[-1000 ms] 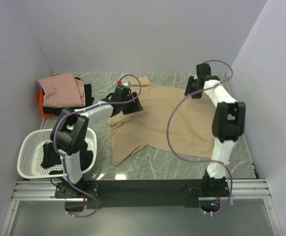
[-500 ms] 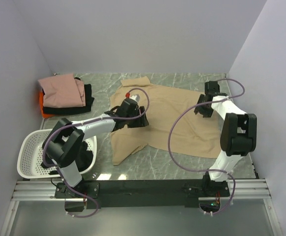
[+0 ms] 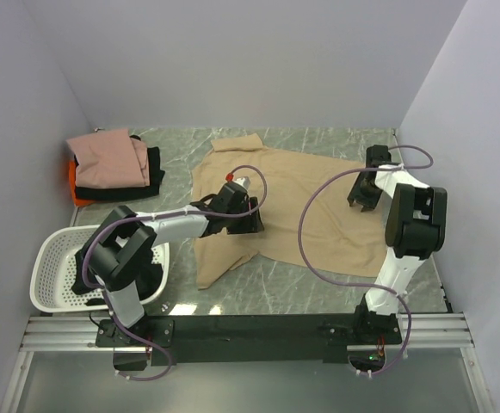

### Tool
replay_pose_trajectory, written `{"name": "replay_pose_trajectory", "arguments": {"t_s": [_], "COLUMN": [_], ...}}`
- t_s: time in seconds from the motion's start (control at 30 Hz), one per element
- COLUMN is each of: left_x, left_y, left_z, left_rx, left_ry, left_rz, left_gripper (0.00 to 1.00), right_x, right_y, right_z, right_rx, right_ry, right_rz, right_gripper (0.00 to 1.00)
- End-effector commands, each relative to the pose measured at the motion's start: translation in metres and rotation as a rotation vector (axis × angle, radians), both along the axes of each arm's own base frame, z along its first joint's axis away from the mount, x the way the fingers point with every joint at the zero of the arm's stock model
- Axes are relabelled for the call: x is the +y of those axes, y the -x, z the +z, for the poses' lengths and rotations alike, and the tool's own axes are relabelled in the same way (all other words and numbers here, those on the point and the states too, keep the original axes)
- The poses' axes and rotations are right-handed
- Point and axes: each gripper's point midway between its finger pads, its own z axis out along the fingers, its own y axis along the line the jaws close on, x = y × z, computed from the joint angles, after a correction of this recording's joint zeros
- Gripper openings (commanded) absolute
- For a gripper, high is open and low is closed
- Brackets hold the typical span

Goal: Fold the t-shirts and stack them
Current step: Flatten the tshirt out

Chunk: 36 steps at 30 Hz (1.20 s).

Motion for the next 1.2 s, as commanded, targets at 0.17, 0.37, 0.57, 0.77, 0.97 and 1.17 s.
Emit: {"name": "replay_pose_trajectory", "arguments": {"t_s": [0.17, 0.37, 0.57, 0.77, 0.97, 1.17], "left_x": [-0.02, -0.028, -0.035, -0.019, 0.023, 0.057], "left_y": [0.012, 0.011, 0.007, 0.034, 0.091, 0.123], "left_z": [0.004, 0.012, 0.039, 0.055, 0.036, 0.009], "left_rx": [0.012, -0.003, -0.1, -0.192, -0.25, -0.224], "left_ry": [0.062, 0.077, 0.063, -0.047, -0.239, -0.407], "left_rz": [-0.035, -0.039, -0.03, 0.013, 0.055, 0.084], "left_gripper": [0.64, 0.64, 0.64, 0.64, 0.59, 0.55], "right_x": [-0.012, -0.014, -0.014, -0.001, 0.012, 0.035], "right_y": [-0.03, -0.052, -0.085, -0.096, -0.078, -0.026], "right_z": [-0.005, 0.0, 0.004, 0.043, 0.115, 0.152], "right_rx": [0.006, 0.004, -0.012, -0.173, -0.384, -0.516], "right_ry": [0.016, 0.012, -0.01, -0.057, -0.078, -0.141], "right_rz": [-0.01, 0.006, 0.043, 0.071, 0.097, 0.125], "right_gripper": [0.5, 0.5, 0.5, 0.49, 0.5, 0.5]}}
